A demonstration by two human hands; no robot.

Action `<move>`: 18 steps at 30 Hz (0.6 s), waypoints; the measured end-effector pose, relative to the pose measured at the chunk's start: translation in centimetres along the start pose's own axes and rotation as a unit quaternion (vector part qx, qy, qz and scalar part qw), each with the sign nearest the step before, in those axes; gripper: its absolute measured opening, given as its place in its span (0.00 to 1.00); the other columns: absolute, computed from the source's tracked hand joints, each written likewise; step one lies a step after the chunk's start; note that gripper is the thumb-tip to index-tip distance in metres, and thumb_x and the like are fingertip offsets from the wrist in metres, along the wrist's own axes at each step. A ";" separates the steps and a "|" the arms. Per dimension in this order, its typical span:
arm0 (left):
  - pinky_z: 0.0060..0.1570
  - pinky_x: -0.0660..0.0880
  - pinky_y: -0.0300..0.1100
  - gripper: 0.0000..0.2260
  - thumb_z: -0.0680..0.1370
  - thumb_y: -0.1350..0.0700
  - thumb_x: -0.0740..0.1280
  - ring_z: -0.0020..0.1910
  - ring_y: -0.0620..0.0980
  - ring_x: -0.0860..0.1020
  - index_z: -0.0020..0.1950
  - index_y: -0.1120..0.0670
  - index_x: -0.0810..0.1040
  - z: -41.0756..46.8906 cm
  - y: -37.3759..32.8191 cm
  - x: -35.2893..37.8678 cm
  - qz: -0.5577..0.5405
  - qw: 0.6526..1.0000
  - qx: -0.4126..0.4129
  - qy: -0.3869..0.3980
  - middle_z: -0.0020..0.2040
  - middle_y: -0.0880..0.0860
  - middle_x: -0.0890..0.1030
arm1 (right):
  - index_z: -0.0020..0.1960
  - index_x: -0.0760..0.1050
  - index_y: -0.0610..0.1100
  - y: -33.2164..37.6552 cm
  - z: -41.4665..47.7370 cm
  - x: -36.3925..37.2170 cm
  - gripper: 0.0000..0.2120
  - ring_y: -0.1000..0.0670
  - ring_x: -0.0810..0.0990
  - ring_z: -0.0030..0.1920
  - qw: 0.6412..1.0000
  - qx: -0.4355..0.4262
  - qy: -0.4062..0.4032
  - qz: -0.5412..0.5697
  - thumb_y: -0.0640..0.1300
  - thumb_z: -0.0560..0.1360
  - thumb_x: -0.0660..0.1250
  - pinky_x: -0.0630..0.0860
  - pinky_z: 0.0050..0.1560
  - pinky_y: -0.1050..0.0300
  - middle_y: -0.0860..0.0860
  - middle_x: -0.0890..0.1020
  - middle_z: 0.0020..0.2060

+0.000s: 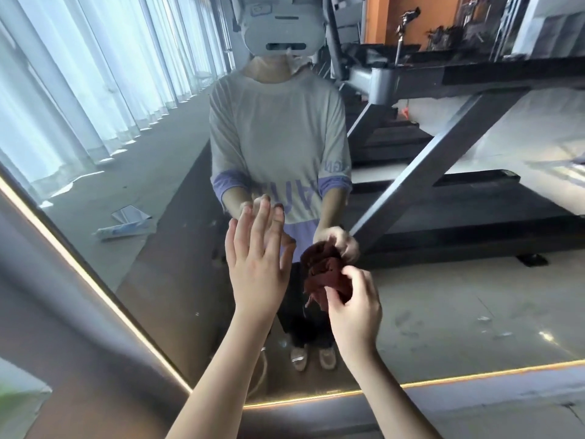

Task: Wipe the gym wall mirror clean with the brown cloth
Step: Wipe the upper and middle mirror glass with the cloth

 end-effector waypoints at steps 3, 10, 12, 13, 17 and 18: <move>0.71 0.64 0.61 0.28 0.76 0.56 0.72 0.75 0.61 0.63 0.74 0.57 0.68 0.0 0.0 0.1 -0.005 1.000 0.003 -0.004 0.74 0.60 0.71 | 0.52 0.78 0.39 -0.5 2.4 -1.9 0.13 0.46 0.77 0.48 0.997 0.025 -0.075 0.018 0.44 0.70 0.69 0.69 0.44 0.60 0.45 0.80 0.48; 0.73 0.60 0.60 0.23 0.78 0.57 0.67 0.75 0.62 0.62 0.73 0.58 0.70 0.0 -0.6 0.1 -0.008 1.000 -0.011 -0.004 0.74 0.61 0.70 | 0.52 0.75 0.42 0.0 2.5 -2.1 0.13 0.44 0.77 0.48 0.998 0.013 -0.047 0.031 0.46 0.70 0.67 0.68 0.44 0.60 0.46 0.78 0.47; 0.73 0.60 0.60 0.22 0.79 0.58 0.66 0.75 0.62 0.62 0.72 0.59 0.72 0.0 -0.7 0.0 -0.008 1.000 -0.016 -0.006 0.74 0.61 0.70 | 0.54 0.77 0.39 1.1 4.6 -2.7 0.16 0.46 0.76 0.49 0.997 -0.028 -0.049 0.055 0.48 0.71 0.66 0.69 0.46 0.60 0.45 0.79 0.48; 0.73 0.62 0.61 0.22 0.78 0.58 0.67 0.75 0.62 0.62 0.72 0.59 0.72 0.0 -0.7 0.1 -0.006 1.000 -0.019 -0.008 0.74 0.61 0.70 | 0.55 0.76 0.38 1.4 6.0 -3.4 0.18 0.46 0.76 0.50 0.995 -0.020 -0.070 0.073 0.49 0.71 0.66 0.69 0.47 0.59 0.44 0.79 0.48; 0.69 0.65 0.65 0.23 0.77 0.60 0.70 0.74 0.64 0.64 0.72 0.58 0.71 -0.1 -1.0 0.2 -0.002 1.000 -0.022 -0.007 0.74 0.60 0.68 | 0.59 0.74 0.39 1.3 8.9 -5.2 0.19 0.41 0.77 0.51 0.985 0.017 -0.136 0.105 0.49 0.72 0.66 0.69 0.49 0.58 0.41 0.78 0.51; 0.69 0.66 0.65 0.24 0.77 0.60 0.70 0.74 0.65 0.64 0.72 0.58 0.70 -0.2 -1.1 0.2 -0.004 1.000 -0.026 -0.006 0.74 0.60 0.68 | 0.58 0.73 0.40 1.7 8.5 -4.9 0.17 0.41 0.76 0.52 0.990 -0.028 -0.116 0.081 0.47 0.72 0.66 0.69 0.50 0.56 0.42 0.77 0.52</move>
Point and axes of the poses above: each hand's wrist, its own z-axis towards the middle knuckle, its own x-axis out of the palm, y = z × x, the point moved 4 cm from there along z, towards the middle knuckle
